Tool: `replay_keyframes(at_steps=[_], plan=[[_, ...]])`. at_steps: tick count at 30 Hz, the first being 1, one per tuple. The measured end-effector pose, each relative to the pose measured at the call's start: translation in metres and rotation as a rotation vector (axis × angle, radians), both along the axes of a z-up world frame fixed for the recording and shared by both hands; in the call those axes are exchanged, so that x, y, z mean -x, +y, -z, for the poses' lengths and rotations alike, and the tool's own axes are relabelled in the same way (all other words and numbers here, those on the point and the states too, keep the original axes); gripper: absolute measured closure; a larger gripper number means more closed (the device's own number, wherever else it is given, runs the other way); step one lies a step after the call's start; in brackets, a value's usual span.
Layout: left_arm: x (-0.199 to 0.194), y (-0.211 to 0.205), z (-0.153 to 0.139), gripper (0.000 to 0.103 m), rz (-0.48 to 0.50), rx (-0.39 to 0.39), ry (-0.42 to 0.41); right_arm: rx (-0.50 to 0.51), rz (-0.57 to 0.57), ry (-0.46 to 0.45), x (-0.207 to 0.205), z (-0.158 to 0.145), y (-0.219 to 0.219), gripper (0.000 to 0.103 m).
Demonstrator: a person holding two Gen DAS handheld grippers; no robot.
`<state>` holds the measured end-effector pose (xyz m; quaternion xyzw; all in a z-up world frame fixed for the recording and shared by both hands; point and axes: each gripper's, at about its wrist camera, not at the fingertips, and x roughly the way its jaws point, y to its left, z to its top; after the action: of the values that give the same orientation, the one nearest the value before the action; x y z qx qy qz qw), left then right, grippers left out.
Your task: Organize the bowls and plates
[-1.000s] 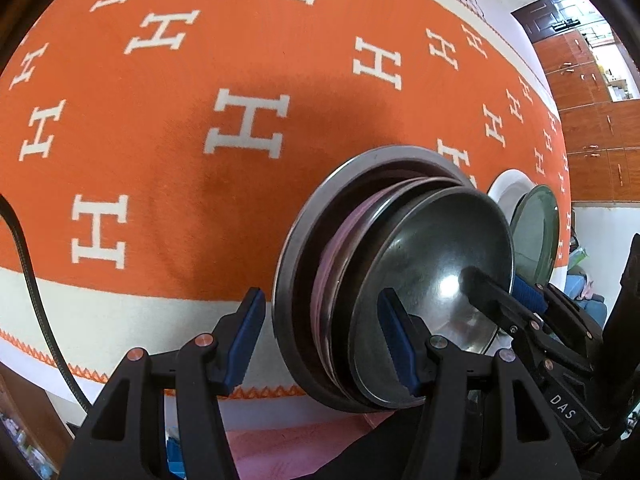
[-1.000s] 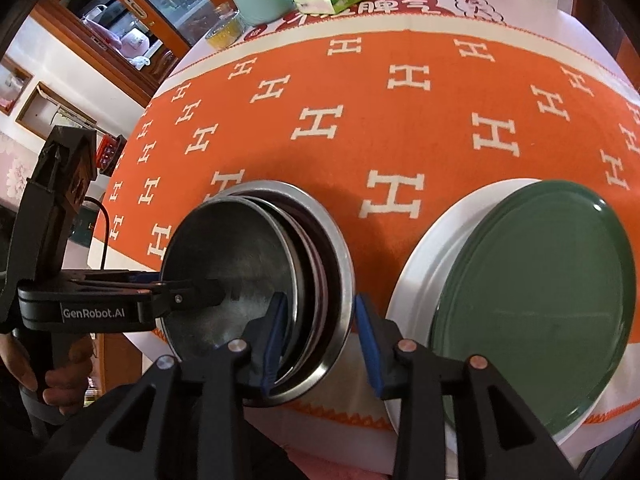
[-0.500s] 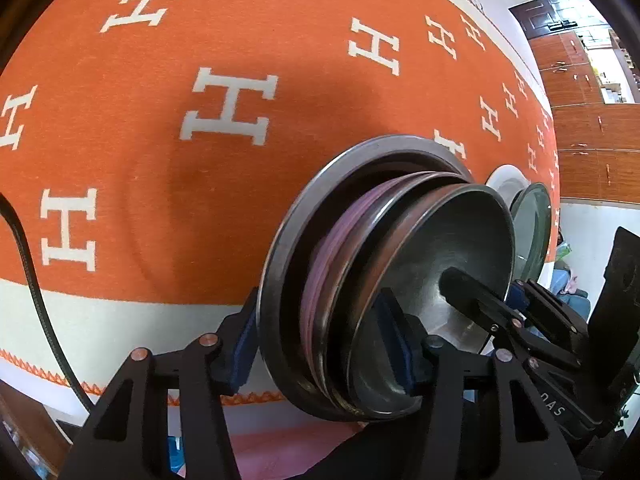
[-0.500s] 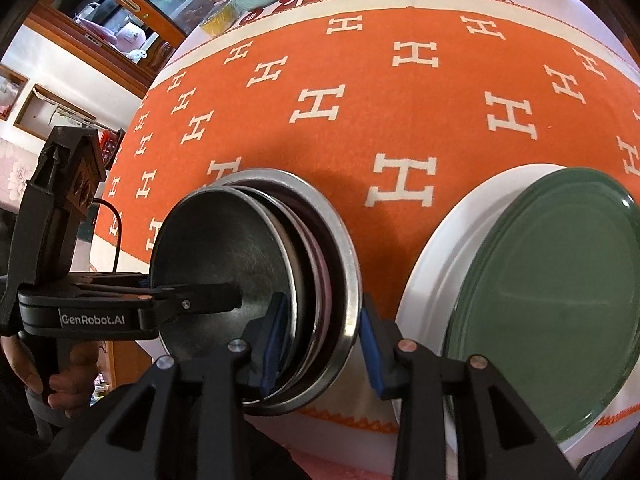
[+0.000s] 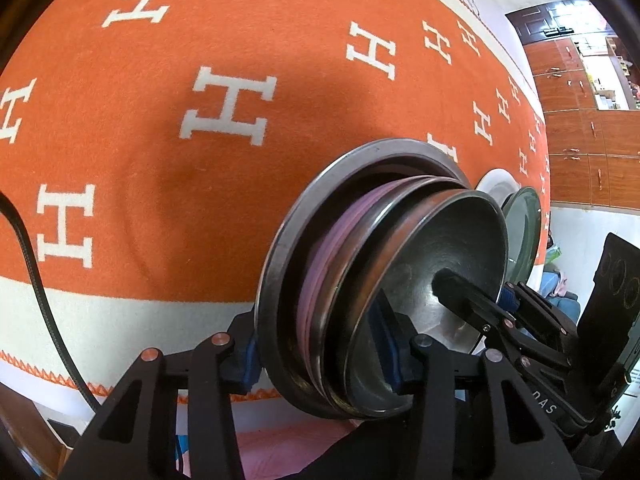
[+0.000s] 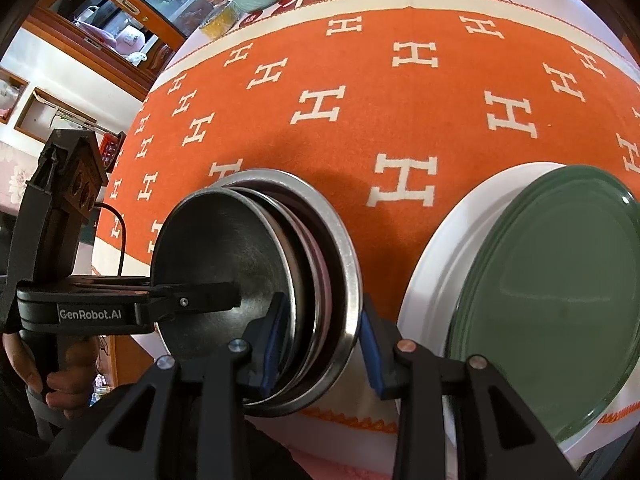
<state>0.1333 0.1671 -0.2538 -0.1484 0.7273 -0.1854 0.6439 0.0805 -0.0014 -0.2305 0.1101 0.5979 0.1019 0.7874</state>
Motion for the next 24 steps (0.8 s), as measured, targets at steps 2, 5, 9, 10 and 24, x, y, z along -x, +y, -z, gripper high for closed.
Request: replay_keyframes(at_steps=[2,5,9,10,24], plan=[[0.000,-0.001,-0.006,0.058,0.003,-0.001,-0.026,0.006,-0.006,-0.025,0.002,-0.005,0.000,0.069],[-0.001,0.000,-0.016,0.058,-0.002,0.009,-0.062,0.006,-0.010,-0.066,0.005,-0.014,-0.002,0.069],[0.001,-0.002,-0.026,0.058,-0.016,0.039,-0.095,0.003,-0.007,-0.116,0.010,-0.025,-0.007,0.069],[0.002,-0.003,-0.029,0.058,-0.017,0.044,-0.102,0.002,-0.005,-0.126,0.011,-0.027,-0.009,0.069],[0.015,-0.049,-0.069,0.059,0.003,0.145,-0.223,0.012,0.059,-0.276,0.039,-0.062,-0.058,0.069]])
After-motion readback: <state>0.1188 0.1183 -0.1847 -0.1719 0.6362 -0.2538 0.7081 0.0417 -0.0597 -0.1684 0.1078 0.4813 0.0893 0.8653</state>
